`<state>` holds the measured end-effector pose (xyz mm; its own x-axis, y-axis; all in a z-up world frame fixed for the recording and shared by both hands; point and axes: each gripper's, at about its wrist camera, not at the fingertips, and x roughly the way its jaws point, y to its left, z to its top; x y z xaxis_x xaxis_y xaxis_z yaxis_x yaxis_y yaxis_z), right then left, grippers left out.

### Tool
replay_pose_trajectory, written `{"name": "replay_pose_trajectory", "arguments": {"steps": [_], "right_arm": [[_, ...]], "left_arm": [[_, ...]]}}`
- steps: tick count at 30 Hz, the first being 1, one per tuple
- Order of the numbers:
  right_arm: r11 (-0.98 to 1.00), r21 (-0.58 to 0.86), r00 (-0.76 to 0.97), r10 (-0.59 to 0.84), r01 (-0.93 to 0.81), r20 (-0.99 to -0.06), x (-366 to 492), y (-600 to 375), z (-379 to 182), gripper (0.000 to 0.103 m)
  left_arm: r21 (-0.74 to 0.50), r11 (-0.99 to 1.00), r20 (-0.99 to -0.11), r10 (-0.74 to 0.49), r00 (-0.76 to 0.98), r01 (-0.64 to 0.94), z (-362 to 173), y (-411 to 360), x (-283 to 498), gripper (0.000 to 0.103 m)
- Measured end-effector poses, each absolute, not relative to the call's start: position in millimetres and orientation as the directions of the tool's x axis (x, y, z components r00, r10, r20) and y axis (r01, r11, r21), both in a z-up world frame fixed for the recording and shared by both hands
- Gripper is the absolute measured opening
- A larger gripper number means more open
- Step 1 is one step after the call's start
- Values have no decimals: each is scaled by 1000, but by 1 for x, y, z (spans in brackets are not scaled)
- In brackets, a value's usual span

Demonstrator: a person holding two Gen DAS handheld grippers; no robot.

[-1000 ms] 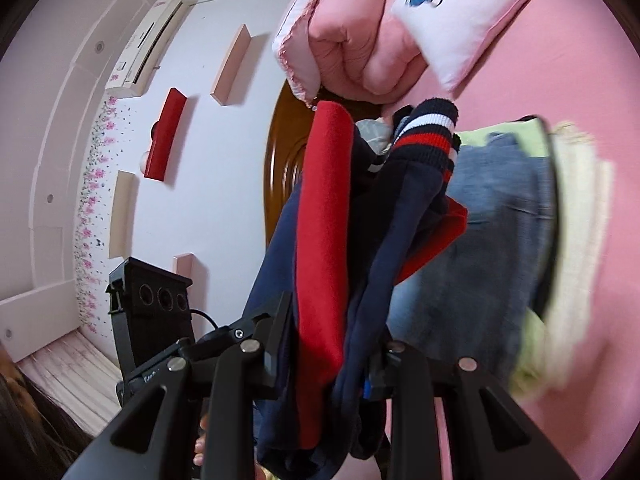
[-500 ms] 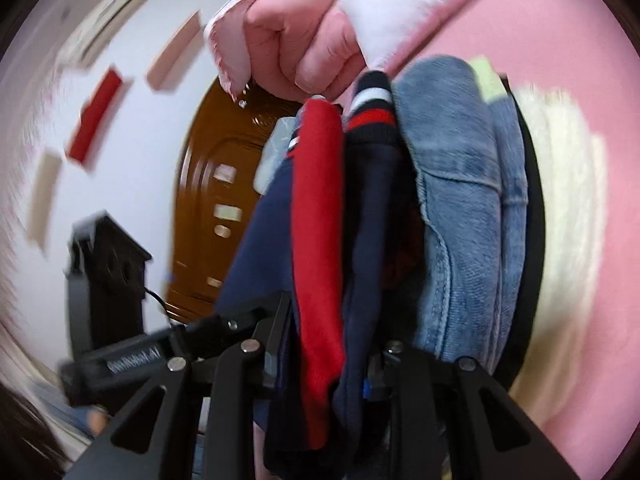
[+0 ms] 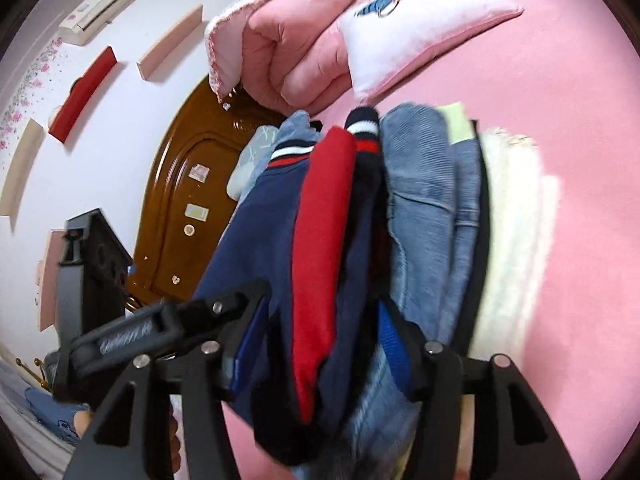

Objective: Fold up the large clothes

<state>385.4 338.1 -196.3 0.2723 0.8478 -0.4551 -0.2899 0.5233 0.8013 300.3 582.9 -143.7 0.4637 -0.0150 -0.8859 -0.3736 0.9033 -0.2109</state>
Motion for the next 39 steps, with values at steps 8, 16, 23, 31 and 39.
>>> {"name": "replay_pose_trajectory", "arguments": {"steps": [8,16,23,31,39], "right_arm": [[619,763,379,762,-187,-525,328,248,-194,87],[786,617,420,551,29,-721,202,86,-216,88],[949,290,244,253,128,-936,84,-80,-219,93],[997,45,231,29,64,-973,-31,-203,-117,95],[979,164,177,142,119,-974,-80,-229,-36,96]], "left_arm": [[-32,842,-899,210,384,-538,-137,535,264,94],[-23,798,-974,118,194,-602,-186,396,165,102],[15,920,-1000,23,16,-392,-221,204,58,102],[33,996,-975,49,217,-78,-133,48,-75,102],[-72,992,-922,-106,372,104,-22,2,-107,102]]}}
